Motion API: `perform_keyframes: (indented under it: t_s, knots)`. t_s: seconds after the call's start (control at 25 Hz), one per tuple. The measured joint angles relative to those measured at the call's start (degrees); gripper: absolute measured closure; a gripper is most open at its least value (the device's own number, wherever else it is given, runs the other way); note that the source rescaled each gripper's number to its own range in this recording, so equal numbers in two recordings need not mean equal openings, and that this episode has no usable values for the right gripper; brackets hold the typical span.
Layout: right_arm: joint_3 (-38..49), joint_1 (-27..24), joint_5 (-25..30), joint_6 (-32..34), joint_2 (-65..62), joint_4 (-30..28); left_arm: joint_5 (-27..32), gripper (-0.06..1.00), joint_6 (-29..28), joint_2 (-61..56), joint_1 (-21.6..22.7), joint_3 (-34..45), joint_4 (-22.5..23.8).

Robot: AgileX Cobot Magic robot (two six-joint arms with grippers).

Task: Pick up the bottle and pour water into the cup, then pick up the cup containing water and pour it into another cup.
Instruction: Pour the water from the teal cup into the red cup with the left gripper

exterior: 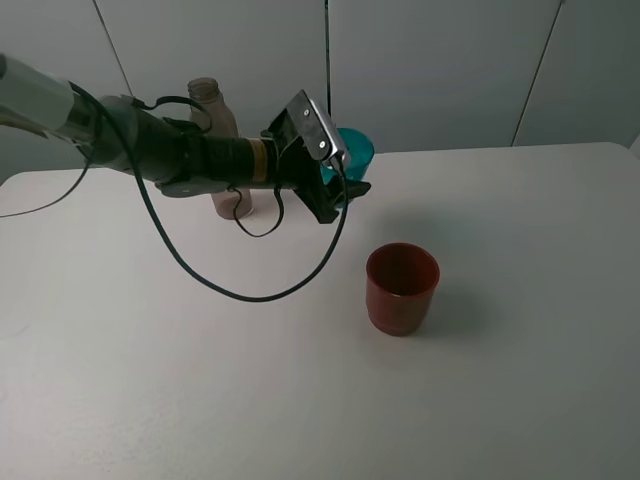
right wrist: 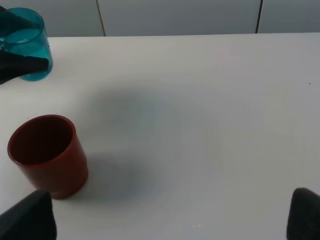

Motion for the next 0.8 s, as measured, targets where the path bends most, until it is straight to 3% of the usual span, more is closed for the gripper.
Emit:
perform_keyframes:
  t_s: [0.56, 0.8]
  knots:
    - [0.00, 0.00, 0.00, 0.00, 0.00, 0.00, 5.90, 0.86, 1.88, -4.41, -3.08, -0.35, 4.06]
    - [0.00, 0.00, 0.00, 0.00, 0.00, 0.00, 7.00, 0.86, 2.21, -6.61, -4.05, -0.35, 10.21]
